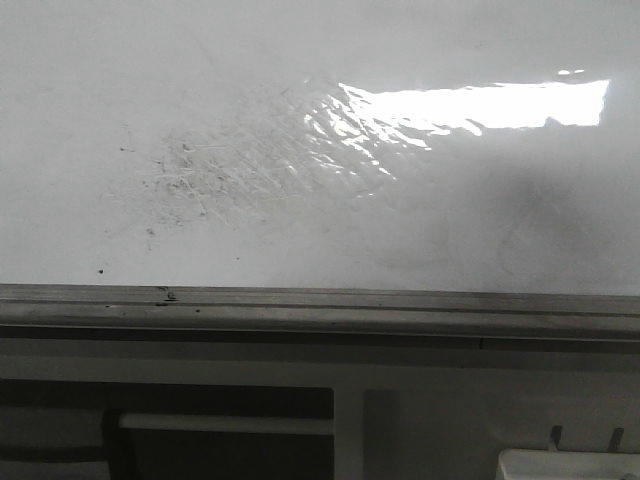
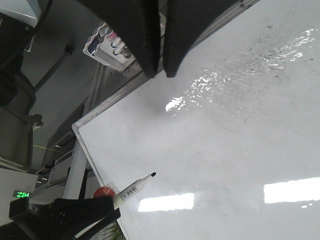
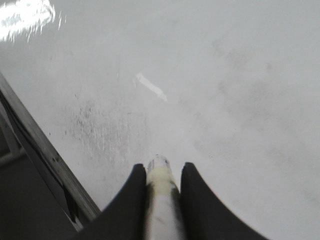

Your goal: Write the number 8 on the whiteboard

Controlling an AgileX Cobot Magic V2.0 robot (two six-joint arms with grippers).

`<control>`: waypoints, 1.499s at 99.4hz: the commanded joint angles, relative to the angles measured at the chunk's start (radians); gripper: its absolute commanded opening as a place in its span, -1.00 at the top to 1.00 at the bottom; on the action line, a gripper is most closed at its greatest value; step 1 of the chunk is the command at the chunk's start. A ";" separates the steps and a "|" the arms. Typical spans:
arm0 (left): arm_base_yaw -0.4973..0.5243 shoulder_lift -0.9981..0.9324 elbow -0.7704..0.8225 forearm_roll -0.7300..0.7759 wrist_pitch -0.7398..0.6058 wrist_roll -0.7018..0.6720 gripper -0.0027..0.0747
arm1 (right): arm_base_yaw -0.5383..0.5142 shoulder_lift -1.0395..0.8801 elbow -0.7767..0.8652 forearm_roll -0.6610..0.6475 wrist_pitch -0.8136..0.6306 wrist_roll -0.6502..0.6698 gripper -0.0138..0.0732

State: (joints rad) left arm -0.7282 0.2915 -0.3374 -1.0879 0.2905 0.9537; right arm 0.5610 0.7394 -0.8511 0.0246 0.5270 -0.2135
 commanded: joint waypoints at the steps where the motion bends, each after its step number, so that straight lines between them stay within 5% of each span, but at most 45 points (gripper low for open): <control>1: 0.003 0.006 -0.026 -0.030 -0.044 -0.011 0.98 | -0.005 -0.024 0.053 -0.015 -0.188 0.075 0.77; 29: 0.003 0.006 -0.026 -0.034 -0.044 -0.011 0.98 | -0.005 -0.039 0.250 -0.187 -0.455 0.075 0.77; 92: 0.003 0.006 -0.026 -0.034 -0.042 -0.011 0.98 | -0.027 0.150 0.162 -0.280 -0.363 0.075 0.77; 118: 0.003 0.006 -0.026 -0.034 -0.042 -0.011 0.98 | -0.116 0.175 0.162 -0.278 -0.359 0.101 0.77; 149: 0.003 0.006 -0.026 -0.034 -0.042 -0.011 0.98 | -0.067 0.185 0.162 -0.240 -0.333 0.101 0.78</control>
State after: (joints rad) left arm -0.7282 0.2915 -0.3374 -1.0915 0.2884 0.9537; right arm 0.4805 0.9138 -0.6594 -0.2141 0.2137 -0.1102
